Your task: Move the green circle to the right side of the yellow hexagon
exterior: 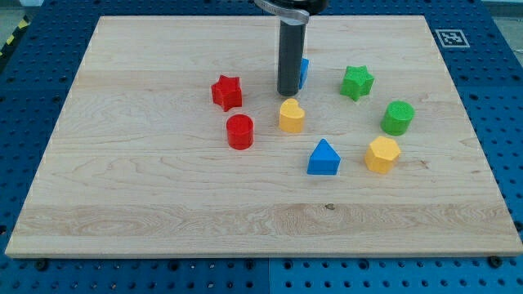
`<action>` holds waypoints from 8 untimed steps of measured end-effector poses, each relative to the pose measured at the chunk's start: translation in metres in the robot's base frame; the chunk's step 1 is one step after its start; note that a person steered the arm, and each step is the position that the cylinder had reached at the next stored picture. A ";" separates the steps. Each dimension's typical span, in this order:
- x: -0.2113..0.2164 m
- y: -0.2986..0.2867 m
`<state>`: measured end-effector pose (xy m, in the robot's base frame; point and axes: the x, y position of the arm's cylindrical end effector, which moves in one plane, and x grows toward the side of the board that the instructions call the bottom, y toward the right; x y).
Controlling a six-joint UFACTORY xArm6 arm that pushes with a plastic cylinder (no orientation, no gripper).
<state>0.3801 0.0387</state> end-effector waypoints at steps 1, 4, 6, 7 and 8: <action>0.011 0.036; 0.025 0.126; 0.039 0.143; 0.039 0.162; 0.045 0.182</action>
<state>0.4256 0.2206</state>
